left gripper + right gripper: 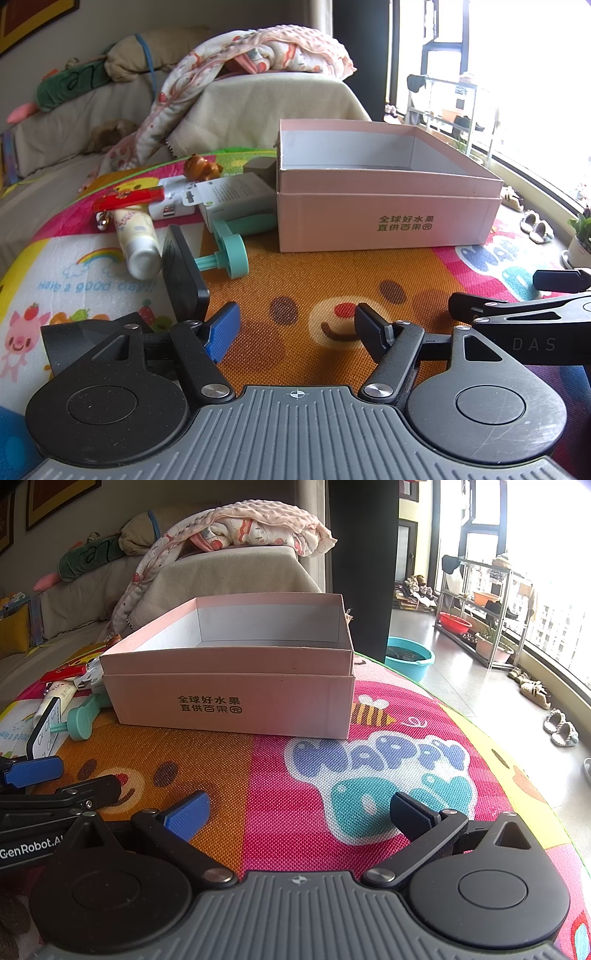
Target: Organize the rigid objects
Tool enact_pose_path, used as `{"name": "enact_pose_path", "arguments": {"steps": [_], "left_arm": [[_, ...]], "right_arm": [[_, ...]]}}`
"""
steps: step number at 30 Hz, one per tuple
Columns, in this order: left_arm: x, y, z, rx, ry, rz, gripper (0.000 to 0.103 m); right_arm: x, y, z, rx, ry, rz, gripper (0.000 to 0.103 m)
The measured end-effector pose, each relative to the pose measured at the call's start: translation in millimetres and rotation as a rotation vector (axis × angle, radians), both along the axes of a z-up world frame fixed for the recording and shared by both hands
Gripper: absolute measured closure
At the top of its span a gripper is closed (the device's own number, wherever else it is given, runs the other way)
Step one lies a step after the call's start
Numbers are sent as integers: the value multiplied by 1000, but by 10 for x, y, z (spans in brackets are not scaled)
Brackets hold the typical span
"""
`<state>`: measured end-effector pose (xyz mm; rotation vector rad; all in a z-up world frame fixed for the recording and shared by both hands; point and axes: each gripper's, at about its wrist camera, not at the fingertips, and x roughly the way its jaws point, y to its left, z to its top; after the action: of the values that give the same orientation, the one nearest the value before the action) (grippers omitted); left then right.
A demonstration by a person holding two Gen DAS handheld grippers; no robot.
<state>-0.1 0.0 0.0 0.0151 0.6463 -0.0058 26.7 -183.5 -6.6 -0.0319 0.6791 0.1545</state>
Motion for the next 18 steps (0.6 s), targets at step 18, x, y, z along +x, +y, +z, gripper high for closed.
{"name": "enact_pose_path", "arguments": {"steps": [18], "left_arm": [[0, 0, 0, -1, 0, 0, 29]], "right_arm": [[-16, -13, 24, -1, 0, 0, 0]]}}
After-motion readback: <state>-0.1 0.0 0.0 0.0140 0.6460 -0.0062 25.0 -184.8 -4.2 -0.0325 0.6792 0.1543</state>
